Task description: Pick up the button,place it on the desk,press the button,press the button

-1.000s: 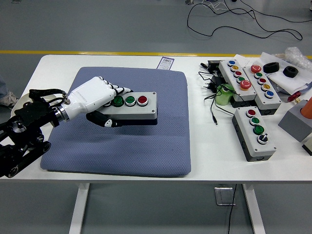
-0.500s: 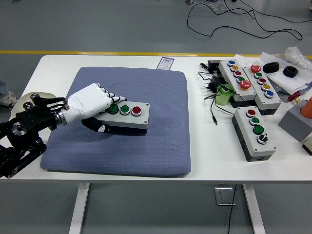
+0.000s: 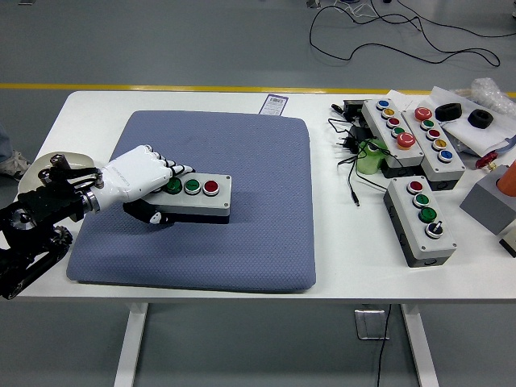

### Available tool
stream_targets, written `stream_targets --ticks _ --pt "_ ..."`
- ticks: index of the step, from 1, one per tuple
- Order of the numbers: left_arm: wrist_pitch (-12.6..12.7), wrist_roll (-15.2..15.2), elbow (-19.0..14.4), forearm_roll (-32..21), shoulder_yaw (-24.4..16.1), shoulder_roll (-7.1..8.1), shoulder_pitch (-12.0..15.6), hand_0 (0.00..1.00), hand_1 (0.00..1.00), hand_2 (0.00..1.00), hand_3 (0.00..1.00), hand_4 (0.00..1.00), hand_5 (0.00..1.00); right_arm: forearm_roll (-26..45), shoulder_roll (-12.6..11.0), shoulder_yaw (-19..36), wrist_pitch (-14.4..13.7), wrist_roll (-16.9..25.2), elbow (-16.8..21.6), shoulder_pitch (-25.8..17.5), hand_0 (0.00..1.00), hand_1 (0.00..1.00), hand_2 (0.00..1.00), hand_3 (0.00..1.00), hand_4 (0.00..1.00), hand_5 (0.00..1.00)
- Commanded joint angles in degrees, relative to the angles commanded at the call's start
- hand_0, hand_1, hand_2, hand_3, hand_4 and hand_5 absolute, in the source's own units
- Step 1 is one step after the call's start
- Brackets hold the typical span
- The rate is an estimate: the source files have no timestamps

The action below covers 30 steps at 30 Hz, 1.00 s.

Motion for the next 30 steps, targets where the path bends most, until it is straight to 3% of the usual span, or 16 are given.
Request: stream_targets --ticks 1,2,4,7,8,13,14,19,20,25,26,30 --pt "-0.82 0.18 -0.31 0.35 -0.22 0.16 0.10 0.004 0.002 0.022 0.352 0.709 0.002 -0.03 0.00 0.01 0.01 -0.01 0.00 -0.04 0.669 0.675 0.695 0.595 0.434 0.280" --pt "-1.57 0.31 -0.56 0.65 -0.39 0.30 0.17 0.180 0.308 0.316 0.571 0.763 0.058 -0.06 0.00 0.03 0.01 -0.01 0.00 -0.05 0.668 0.674 0.695 0.595 0.434 0.280" --pt "-3.80 0.30 -1.21 1.14 -0.80 0.73 0.16 0.180 0.308 0.316 0.571 0.763 0.058 -0.05 -0.01 0.04 0.00 0.00 0.00 -0.09 0.668 0.674 0.695 0.595 0.434 0.280" --pt "-4.73 0.12 -1.60 1.61 -1.72 0.85 0.29 0.180 0.308 0.316 0.571 0.763 0.058 -0.09 0.00 -0.03 0.01 -0.02 0.00 -0.13 0.668 0.674 0.695 0.595 0.434 0.280" --pt "-5.12 0.15 -1.81 1.94 -2.15 0.87 0.37 0.466 0.516 0.541 0.742 0.832 0.139 -0.08 0.01 -0.05 0.02 -0.02 0.00 -0.15 0.668 0.674 0.695 0.595 0.433 0.280" --pt "-8.50 0.42 -2.69 2.74 -3.06 1.19 0.57 0.466 0.516 0.541 0.742 0.832 0.139 -0.42 -0.02 0.09 0.11 -0.02 0.00 -0.06 0.668 0.674 0.695 0.595 0.433 0.280" --pt "-9.38 0.44 -2.85 2.74 -3.13 1.27 0.63 0.647 0.731 0.822 0.925 0.872 0.204 -0.39 -0.02 0.10 0.10 0.01 0.00 -0.04 0.667 0.674 0.695 0.595 0.433 0.277" --pt "-13.25 1.30 -4.17 2.74 -4.35 1.30 1.35 0.647 0.731 0.822 0.925 0.872 0.204 -0.66 -0.04 0.34 0.07 0.03 0.00 0.05 0.667 0.674 0.695 0.595 0.433 0.277" --pt "-13.86 1.48 -4.57 2.74 -4.75 1.32 1.56 0.914 0.935 0.998 0.998 0.908 0.240 -0.68 -0.05 0.37 0.06 0.04 0.00 0.06 0.667 0.675 0.694 0.595 0.433 0.276" --pt "-18.66 3.09 -9.45 2.15 -9.80 1.66 3.76 0.914 0.935 0.998 0.998 0.908 0.240 -0.82 -0.07 0.67 0.00 0.10 0.00 0.06 0.667 0.675 0.694 0.595 0.433 0.276" --pt "-19.42 3.31 -10.44 1.90 -10.76 1.72 4.10 0.998 0.998 0.998 0.998 0.952 0.291 -0.82 -0.08 0.70 0.00 0.11 0.00 0.04 0.667 0.674 0.694 0.595 0.434 0.276" --pt "-21.74 4.04 -14.57 -0.17 -14.33 2.21 5.41 0.998 0.998 0.998 0.998 0.952 0.291 -1.15 -0.13 0.93 0.01 0.14 0.00 0.09 0.667 0.674 0.694 0.595 0.434 0.276"
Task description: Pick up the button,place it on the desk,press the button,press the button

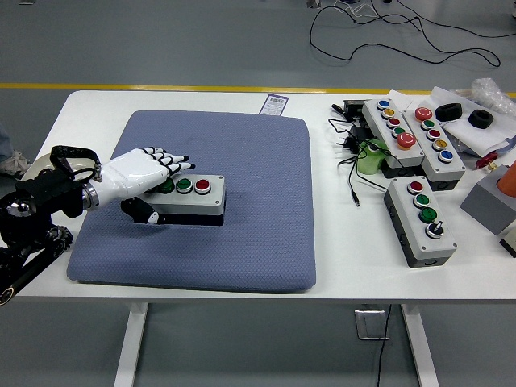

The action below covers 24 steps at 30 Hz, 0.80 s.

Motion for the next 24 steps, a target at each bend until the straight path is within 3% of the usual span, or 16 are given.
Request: stream_targets --ticks 7,8,11,13,14,17,19,20,24 --pt "-1.30 0.93 -4.99 -3.43 -6.56 0.65 1.77 0.998 0.998 0.998 0.998 0.968 0.320 -0.02 -0.04 0.09 0.00 0.07 0.00 0.05 0.667 0.674 0.694 0.594 0.435 0.277" --pt "-0.40 1.26 -6.25 -5.04 -8.08 0.71 2.50 0.930 0.952 0.998 0.998 0.950 0.443 -0.07 -0.06 0.11 0.00 0.08 0.00 0.07 0.668 0.674 0.694 0.595 0.434 0.277" --pt "2.77 3.15 -10.01 -9.52 -11.64 0.66 4.39 0.930 0.952 0.998 0.998 0.950 0.443 0.29 -0.06 0.07 -0.03 0.16 0.00 0.00 0.668 0.674 0.694 0.595 0.434 0.277" --pt "5.22 5.97 -13.34 -13.66 -14.00 0.40 5.72 0.930 0.952 0.998 0.998 0.950 0.443 0.34 -0.03 0.13 -0.06 0.18 0.00 -0.02 0.668 0.674 0.694 0.595 0.434 0.277" --pt "5.18 7.55 -14.92 -15.11 -14.83 0.31 6.07 0.081 0.080 0.153 0.885 0.916 0.745 0.37 -0.02 0.15 -0.07 0.19 0.00 -0.03 0.668 0.674 0.694 0.595 0.434 0.277" --pt "5.03 12.34 -18.05 -15.39 -14.72 0.45 6.31 0.081 0.080 0.153 0.885 0.916 0.745 0.25 -0.02 0.20 -0.04 0.19 0.00 -0.03 0.668 0.674 0.694 0.595 0.434 0.277" --pt "2.95 15.86 -19.85 -17.04 -14.20 0.54 6.63 0.081 0.080 0.153 0.885 0.916 0.745 0.14 -0.02 0.22 -0.01 0.19 0.00 -0.05 0.668 0.674 0.694 0.595 0.434 0.277" --pt "1.98 17.03 -20.40 -17.33 -14.09 0.55 6.77 0.002 0.002 0.002 0.669 0.816 0.998 0.13 -0.01 0.23 -0.02 0.19 0.00 -0.06 0.668 0.673 0.693 0.594 0.434 0.277" --pt "-3.62 22.99 -22.44 -19.11 -13.58 0.84 7.32 0.002 0.002 0.002 0.669 0.816 0.998 0.08 -0.03 0.23 0.00 0.22 0.00 -0.08 0.668 0.673 0.693 0.594 0.434 0.277"
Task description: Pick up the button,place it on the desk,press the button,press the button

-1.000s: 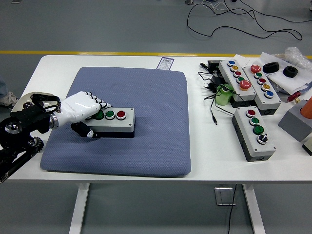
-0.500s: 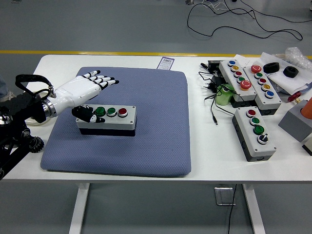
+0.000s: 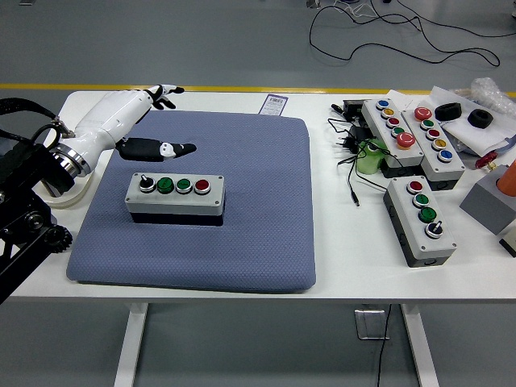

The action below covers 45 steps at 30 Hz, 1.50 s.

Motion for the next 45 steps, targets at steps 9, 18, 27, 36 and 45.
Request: stream_targets --ticks 9,18,27,36,45 --pt "-9.32 6.55 -1.70 -1.88 0.40 0.42 1.13 0.002 0.002 0.002 0.692 0.678 0.998 0.06 0.05 0.09 -0.03 0.01 0.00 0.11 0.667 0.673 0.692 0.594 0.433 0.276" --pt "-10.84 7.40 -3.31 -1.85 2.50 0.59 2.18 0.002 0.002 0.002 0.696 0.679 0.998 -0.16 0.09 0.20 -0.01 -0.03 0.00 0.07 0.668 0.673 0.693 0.593 0.434 0.279" --pt "-10.98 7.67 -2.80 -1.97 5.29 0.42 2.41 0.002 0.002 0.002 0.698 0.660 0.998 0.00 0.12 0.09 -0.01 -0.09 0.00 -0.06 0.667 0.673 0.692 0.592 0.434 0.277" --pt "-11.84 8.15 0.74 -1.89 8.40 0.04 1.36 0.002 0.002 0.002 0.699 0.652 0.998 0.24 0.14 -0.08 -0.06 -0.14 0.00 -0.14 0.667 0.673 0.692 0.593 0.434 0.277" --pt "-11.48 8.25 0.15 -1.63 8.20 0.11 1.70 0.002 0.002 0.002 0.702 0.652 0.998 0.25 0.12 -0.17 -0.04 -0.13 0.00 -0.24 0.667 0.673 0.692 0.593 0.434 0.278"
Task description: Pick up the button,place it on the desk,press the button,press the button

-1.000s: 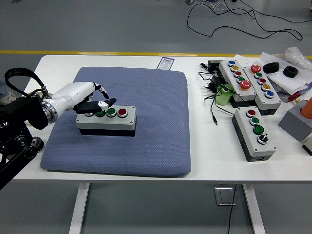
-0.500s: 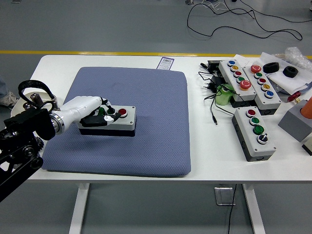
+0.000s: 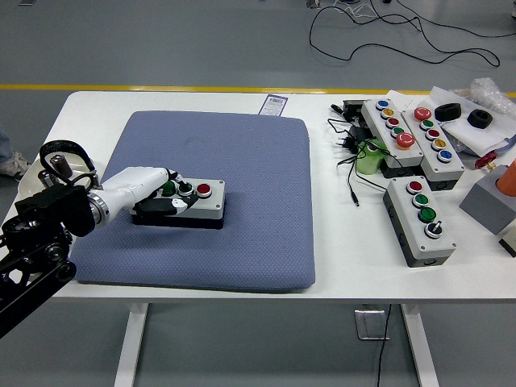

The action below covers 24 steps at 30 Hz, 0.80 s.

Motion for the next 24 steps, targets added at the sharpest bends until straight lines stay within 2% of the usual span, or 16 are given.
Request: stream_targets --ticks 7,10,17,24 --pt "4.02 -1.23 -2.69 -0.81 -1.76 -0.10 -0.36 0.002 0.002 0.002 0.705 0.651 0.998 0.01 -0.03 -0.08 0.01 0.03 0.00 0.12 0.667 0.673 0.692 0.593 0.434 0.278" --pt "4.60 -1.43 -3.16 -1.10 -1.63 -0.34 -0.80 0.002 0.002 0.002 0.705 0.651 0.998 -0.01 -0.05 -0.08 0.01 0.03 0.00 0.13 0.667 0.673 0.692 0.593 0.434 0.278" --pt "4.28 -1.36 -2.79 -1.26 -0.58 -1.38 -1.43 0.002 0.002 0.002 0.704 0.649 0.998 0.04 -0.05 -0.12 -0.03 0.05 0.00 0.29 0.667 0.673 0.692 0.593 0.434 0.277" --pt "3.89 -1.20 -0.80 -1.59 0.25 -2.17 -1.75 0.002 0.002 0.002 0.705 0.650 0.998 0.02 -0.07 -0.15 -0.02 0.06 0.00 0.41 0.667 0.673 0.692 0.593 0.433 0.278"
